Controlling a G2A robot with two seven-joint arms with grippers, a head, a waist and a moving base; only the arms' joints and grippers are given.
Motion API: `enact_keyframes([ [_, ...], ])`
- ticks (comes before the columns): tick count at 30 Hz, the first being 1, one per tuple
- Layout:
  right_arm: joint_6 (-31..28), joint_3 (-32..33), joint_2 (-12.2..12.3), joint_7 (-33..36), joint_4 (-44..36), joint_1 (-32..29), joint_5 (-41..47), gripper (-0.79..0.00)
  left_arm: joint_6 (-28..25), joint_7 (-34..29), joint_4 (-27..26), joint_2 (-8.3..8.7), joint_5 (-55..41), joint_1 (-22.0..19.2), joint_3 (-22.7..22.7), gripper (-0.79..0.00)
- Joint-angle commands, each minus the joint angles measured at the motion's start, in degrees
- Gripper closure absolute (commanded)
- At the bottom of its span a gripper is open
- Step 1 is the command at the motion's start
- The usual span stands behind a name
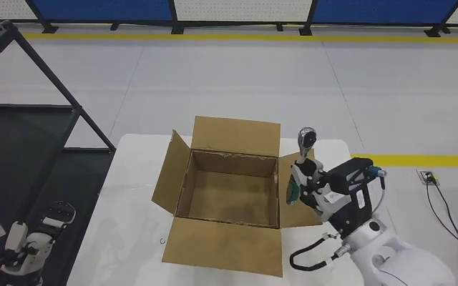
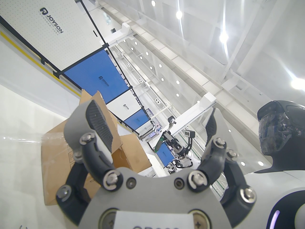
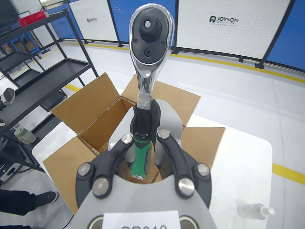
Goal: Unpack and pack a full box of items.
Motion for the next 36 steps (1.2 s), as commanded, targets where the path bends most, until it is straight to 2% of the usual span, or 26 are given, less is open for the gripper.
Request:
enact_keyframes([
  [1,-0.36,4.0,0.24,-0.99,0.11,-1.72,1.8,0.0,0.0,0.0,0.0,0.0,0.0,0.0,0.0,-0.785],
  [8,-1.17,15.26,0.95,-1.27,0.11,-9.68,8.59,0.0,0.0,0.0,0.0,0.0,0.0,0.0,0.0,-0.785],
  [12,-1.53,19.39,1.28,1.46,0.11,-14.5,12.87,0.0,0.0,0.0,0.0,0.0,0.0,0.0,0.0,-0.785],
  [15,-0.58,21.06,1.6,3.97,2.19,-15.82,13.16,0.0,0.0,0.0,0.0,0.0,0.0,0.0,0.0,-0.785],
  [23,-3.23,18.58,2.96,12.28,13.73,-10.94,13.31,0.0,0.0,0.0,0.0,0.0,0.0,0.0,0.0,-0.785],
  [29,-2.07,14.33,3.75,16.23,23.45,-4.78,10.1,0.0,0.0,0.0,0.0,0.0,0.0,0.0,0.0,-0.785],
  [36,-0.89,12.34,4.55,18.6,33.62,0.6,8.81,0.0,0.0,0.0,0.0,0.0,0.0,0.0,0.0,-0.785],
])
